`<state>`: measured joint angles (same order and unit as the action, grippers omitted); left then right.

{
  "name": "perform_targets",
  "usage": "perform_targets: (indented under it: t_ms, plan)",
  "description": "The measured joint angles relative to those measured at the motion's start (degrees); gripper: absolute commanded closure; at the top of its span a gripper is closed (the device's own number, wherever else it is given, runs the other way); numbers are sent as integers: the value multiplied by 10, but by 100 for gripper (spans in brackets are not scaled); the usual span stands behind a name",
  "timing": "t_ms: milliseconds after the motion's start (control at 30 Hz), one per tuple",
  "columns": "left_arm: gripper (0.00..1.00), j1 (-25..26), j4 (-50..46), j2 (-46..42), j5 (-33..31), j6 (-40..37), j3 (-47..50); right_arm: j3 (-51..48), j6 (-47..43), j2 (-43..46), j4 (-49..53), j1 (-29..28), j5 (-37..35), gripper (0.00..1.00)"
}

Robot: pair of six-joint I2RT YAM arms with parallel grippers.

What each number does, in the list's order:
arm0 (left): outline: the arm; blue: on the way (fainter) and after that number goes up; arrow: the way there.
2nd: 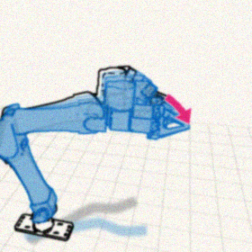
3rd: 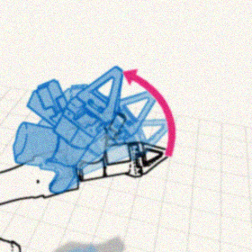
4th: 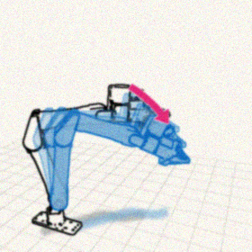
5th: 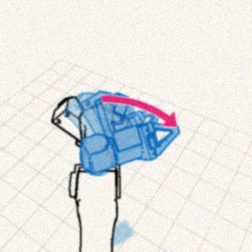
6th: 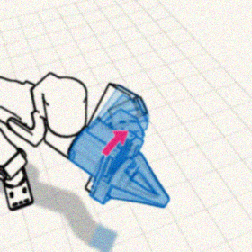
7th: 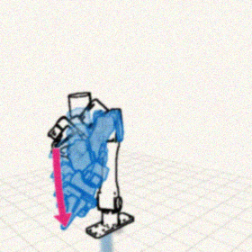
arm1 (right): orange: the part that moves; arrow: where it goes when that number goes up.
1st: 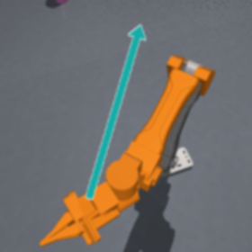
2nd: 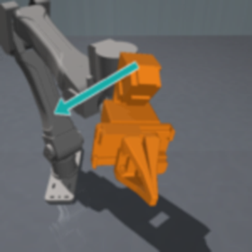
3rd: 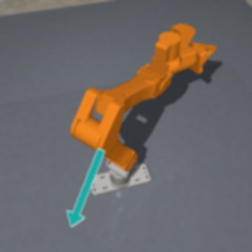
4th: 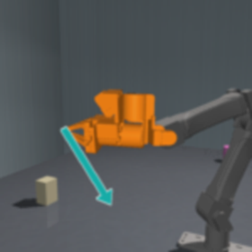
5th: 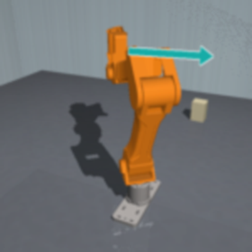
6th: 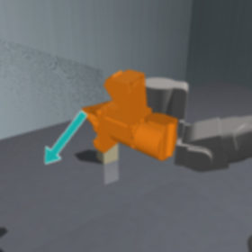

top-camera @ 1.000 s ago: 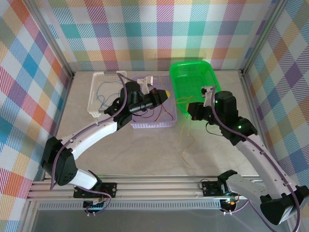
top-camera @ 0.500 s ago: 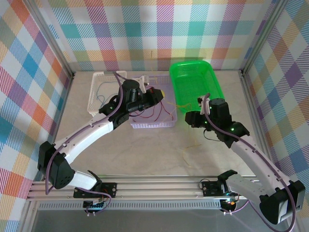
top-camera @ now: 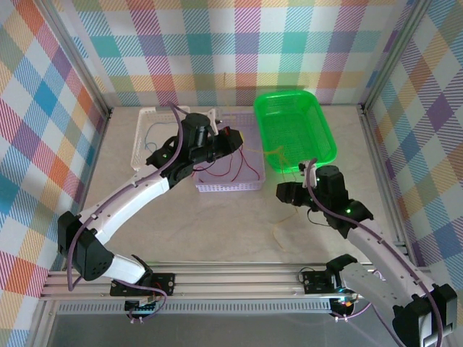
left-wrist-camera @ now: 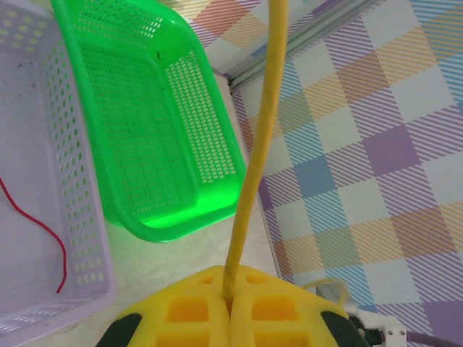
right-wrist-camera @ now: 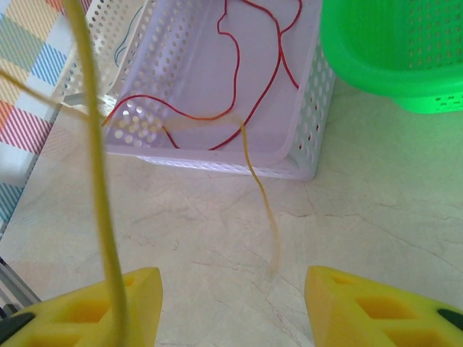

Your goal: Untangle the cables

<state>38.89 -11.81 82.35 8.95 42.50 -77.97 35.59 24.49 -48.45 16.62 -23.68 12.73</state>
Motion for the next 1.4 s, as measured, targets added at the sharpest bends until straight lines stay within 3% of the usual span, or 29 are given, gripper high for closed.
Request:
perform_targets:
  t_ms: [100, 433, 533, 600, 700, 867, 1000, 1400]
  plan:
    - [100, 0, -17, 1, -10, -10, -12, -16, -1, 8, -5, 0, 3, 50]
    - [100, -8, -82, 1, -41, -49, -49, -31, -13, 23, -14, 0, 18, 90]
    - [100, -17, -101, 0, -48, -62, -55, -31, -15, 23, -16, 0, 22, 92]
    - [100, -28, -113, -5, -52, -66, -55, -31, -15, 23, -16, 0, 24, 86]
    - [100, -51, -127, -14, -55, -72, -55, -31, -18, 23, -17, 0, 30, 69]
    - [100, -66, -136, -28, -60, -73, -55, -39, -13, 13, -32, 0, 45, 61]
    - [100, -66, -136, -30, -55, -72, -55, -52, -7, 2, -57, 0, 61, 47]
    - [100, -66, -136, -30, -39, -47, -55, -116, 6, -37, -219, 0, 46, 40]
